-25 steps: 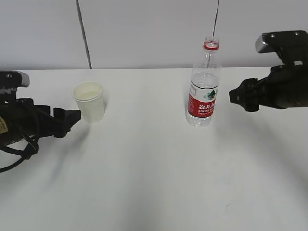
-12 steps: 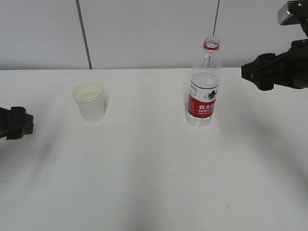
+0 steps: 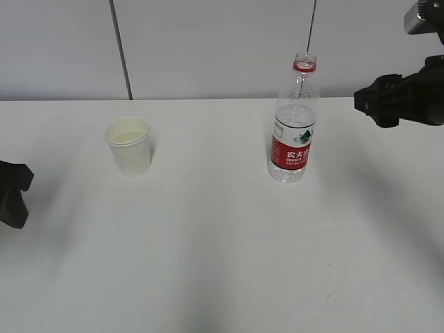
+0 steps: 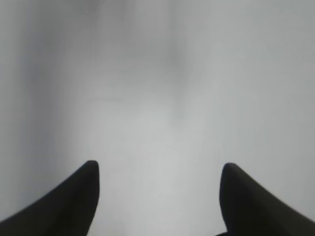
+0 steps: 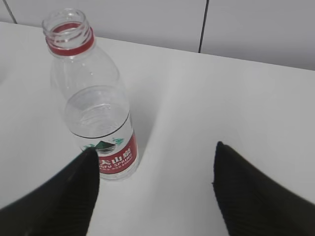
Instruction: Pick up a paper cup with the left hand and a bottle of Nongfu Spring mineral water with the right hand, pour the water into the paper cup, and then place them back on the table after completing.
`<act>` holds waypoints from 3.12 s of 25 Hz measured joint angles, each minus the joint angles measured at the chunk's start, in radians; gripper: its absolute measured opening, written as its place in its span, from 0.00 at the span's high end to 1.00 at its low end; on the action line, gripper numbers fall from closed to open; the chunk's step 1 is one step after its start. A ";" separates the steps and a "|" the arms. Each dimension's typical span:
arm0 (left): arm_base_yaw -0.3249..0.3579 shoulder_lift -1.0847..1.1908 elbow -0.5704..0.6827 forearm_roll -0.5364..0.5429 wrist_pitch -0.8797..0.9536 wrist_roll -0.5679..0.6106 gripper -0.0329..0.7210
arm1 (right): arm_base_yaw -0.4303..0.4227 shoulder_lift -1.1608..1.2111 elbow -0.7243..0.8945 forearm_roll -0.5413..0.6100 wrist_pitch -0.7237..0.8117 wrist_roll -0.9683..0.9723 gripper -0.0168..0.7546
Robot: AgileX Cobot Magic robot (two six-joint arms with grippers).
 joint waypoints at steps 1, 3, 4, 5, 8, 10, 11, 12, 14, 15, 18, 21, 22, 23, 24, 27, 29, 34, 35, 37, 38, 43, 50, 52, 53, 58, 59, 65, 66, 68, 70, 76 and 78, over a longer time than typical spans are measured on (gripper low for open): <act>-0.001 0.000 -0.014 -0.010 0.034 0.014 0.34 | 0.000 0.000 0.000 0.000 0.000 0.000 0.28; -0.001 -0.003 -0.030 -0.009 0.087 0.024 0.33 | 0.000 0.000 0.000 0.000 -0.002 0.002 0.28; -0.001 -0.008 -0.033 0.000 0.110 0.026 0.33 | 0.000 0.000 0.000 0.000 -0.002 0.002 0.28; -0.001 -0.017 -0.033 0.000 0.133 0.029 0.33 | 0.000 0.000 0.000 0.000 -0.002 0.002 0.28; -0.001 -0.048 -0.033 0.000 0.203 0.045 0.34 | 0.000 0.000 0.000 0.002 -0.002 0.002 0.28; -0.001 -0.077 -0.030 0.000 0.241 0.055 0.36 | 0.000 0.000 0.000 0.002 -0.002 0.002 0.28; -0.001 -0.098 -0.021 0.000 0.254 0.057 0.37 | 0.000 0.000 0.000 0.002 -0.002 0.002 0.28; -0.001 -0.124 -0.004 0.005 0.263 0.059 0.39 | 0.000 0.000 0.000 0.002 -0.002 0.002 0.28; -0.001 -0.179 0.041 0.006 0.281 0.059 0.41 | 0.000 0.000 0.000 0.002 -0.002 0.002 0.28; -0.001 -0.214 0.067 0.007 0.288 0.059 0.42 | 0.000 0.000 0.000 0.002 -0.002 0.002 0.28; -0.001 -0.338 0.121 0.014 0.291 0.059 0.47 | 0.000 0.000 0.000 0.002 -0.002 0.002 0.28; -0.001 -0.493 0.149 0.015 0.266 0.059 0.51 | 0.000 0.000 0.000 0.002 -0.002 0.002 0.28; -0.001 -0.553 0.157 0.015 0.251 0.059 0.52 | 0.000 0.000 0.000 0.002 -0.002 0.002 0.28; -0.001 -0.615 0.163 0.015 0.240 0.059 0.54 | 0.000 0.000 0.000 0.002 -0.002 0.002 0.28; -0.001 -0.677 0.168 0.014 0.231 0.059 0.55 | 0.000 0.000 0.000 0.002 -0.002 0.002 0.28; -0.001 -0.846 0.169 0.014 0.221 0.059 0.57 | 0.000 0.000 0.000 0.002 0.002 0.002 0.28; -0.001 -0.947 0.169 0.014 0.221 0.059 0.57 | 0.000 0.000 0.000 0.002 0.004 0.002 0.28; -0.001 -1.176 0.182 0.016 0.224 0.066 0.57 | 0.000 0.000 0.000 0.002 0.005 0.002 0.28; -0.001 -1.211 0.194 0.016 0.224 0.069 0.57 | 0.000 0.000 0.000 0.002 0.005 0.002 0.28; -0.001 -1.291 0.222 0.016 0.229 0.076 0.57 | 0.000 0.000 0.000 0.002 0.005 0.002 0.28; -0.001 -1.329 0.237 0.016 0.231 0.077 0.57 | 0.000 0.000 0.000 0.002 0.007 0.002 0.28; -0.001 -1.394 0.304 0.026 0.252 0.082 0.57 | 0.000 -0.001 0.000 0.002 0.009 0.002 0.28; -0.001 -1.396 0.357 0.034 0.206 0.082 0.57 | 0.000 -0.001 0.000 0.004 0.018 0.002 0.28; -0.001 -1.396 0.357 0.035 0.202 0.082 0.57 | 0.000 -0.001 0.002 0.004 0.018 0.002 0.28; -0.001 -1.396 0.357 0.039 0.202 0.082 0.57 | 0.000 -0.001 0.002 0.004 0.018 0.002 0.28; 0.019 -1.396 0.357 0.074 0.201 0.082 0.57 | 0.000 -0.001 0.002 0.004 0.018 0.002 0.28; 0.040 -1.396 0.357 0.075 0.201 0.082 0.57 | 0.000 -0.001 0.002 0.004 0.018 0.002 0.28; 0.114 -1.396 0.357 0.077 0.201 0.082 0.57 | 0.000 -0.001 0.003 0.004 0.018 0.002 0.29; 0.115 -1.396 0.357 0.077 0.201 0.082 0.58 | 0.000 -0.001 0.003 0.004 0.018 0.002 0.29; 0.115 -1.396 0.357 0.077 0.201 0.082 0.58 | 0.000 -0.001 0.003 0.004 0.018 0.002 0.29; 0.115 -1.396 0.357 0.077 0.201 0.082 0.59 | 0.000 -0.001 0.003 0.004 0.018 0.002 0.29; 0.115 -1.396 0.357 0.077 0.201 0.082 0.60 | 0.000 -0.001 0.003 0.004 0.042 0.002 0.29; 0.115 -1.396 0.357 0.077 0.201 0.082 0.60 | 0.000 -0.001 0.003 0.004 0.062 0.002 0.29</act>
